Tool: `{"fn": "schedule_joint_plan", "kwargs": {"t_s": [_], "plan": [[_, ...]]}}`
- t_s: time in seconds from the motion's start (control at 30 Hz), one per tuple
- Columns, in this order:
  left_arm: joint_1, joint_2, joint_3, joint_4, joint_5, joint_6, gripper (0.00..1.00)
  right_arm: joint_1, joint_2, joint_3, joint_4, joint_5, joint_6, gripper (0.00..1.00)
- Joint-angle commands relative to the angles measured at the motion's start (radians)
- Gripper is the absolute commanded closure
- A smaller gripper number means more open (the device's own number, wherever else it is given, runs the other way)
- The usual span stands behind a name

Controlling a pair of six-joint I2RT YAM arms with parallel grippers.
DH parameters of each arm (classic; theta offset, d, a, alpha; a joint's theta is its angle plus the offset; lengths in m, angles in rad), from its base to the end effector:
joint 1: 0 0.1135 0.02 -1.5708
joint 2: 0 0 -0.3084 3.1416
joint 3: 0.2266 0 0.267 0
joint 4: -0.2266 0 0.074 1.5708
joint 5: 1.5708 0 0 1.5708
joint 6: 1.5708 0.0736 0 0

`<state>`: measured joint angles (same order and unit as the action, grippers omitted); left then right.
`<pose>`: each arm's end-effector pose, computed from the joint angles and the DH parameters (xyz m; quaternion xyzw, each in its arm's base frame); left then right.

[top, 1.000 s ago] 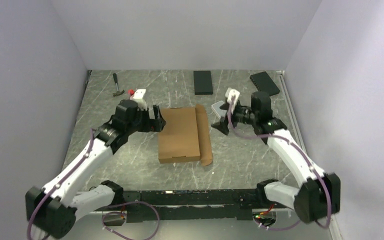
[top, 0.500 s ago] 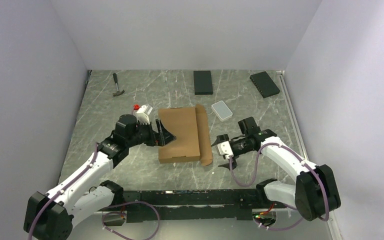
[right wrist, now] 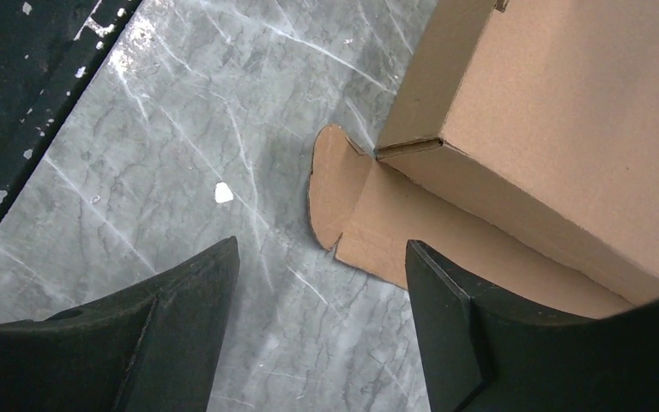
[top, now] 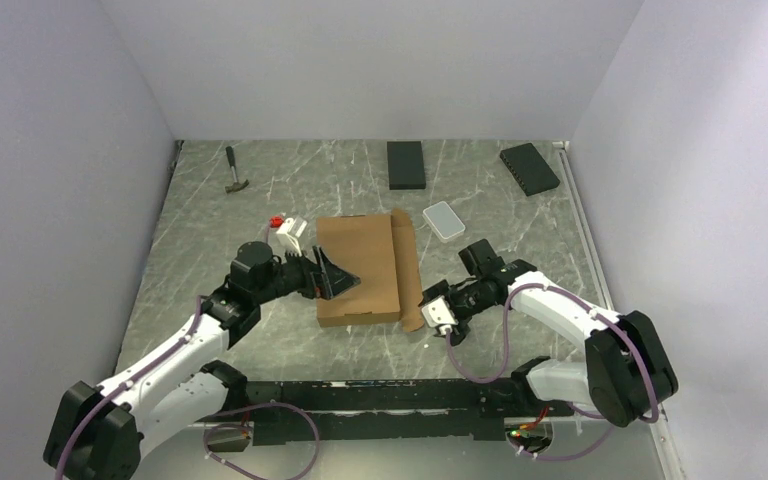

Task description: Fold the paper box

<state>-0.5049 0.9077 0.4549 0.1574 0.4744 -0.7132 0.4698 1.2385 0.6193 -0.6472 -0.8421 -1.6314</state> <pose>0.1796 -0.1377 0.2561 0.0580 0.7913 -0.4859 0.3666 0.1561 0.1408 0.1855 -0.8136 0.3946 0.2618 0.3374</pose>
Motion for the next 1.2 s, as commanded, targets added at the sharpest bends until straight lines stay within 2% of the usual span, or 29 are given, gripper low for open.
{"fn": "schedule_joint_plan", "kwargs": {"t_s": [0.0,0.6,1.17], "plan": [[-0.003,-0.051,-0.017,0.073,0.018,-0.027,0.00,0.017,0.011,-0.004,0.020,0.001,-0.031,0.28],[-0.003,-0.118,-0.049,-0.020,-0.046,-0.032,0.01,0.082,0.051,0.006,0.062,0.067,0.036,0.44],[-0.003,-0.104,-0.073,-0.021,-0.057,-0.032,0.01,0.219,0.117,-0.003,0.207,0.212,0.171,0.71]]}}
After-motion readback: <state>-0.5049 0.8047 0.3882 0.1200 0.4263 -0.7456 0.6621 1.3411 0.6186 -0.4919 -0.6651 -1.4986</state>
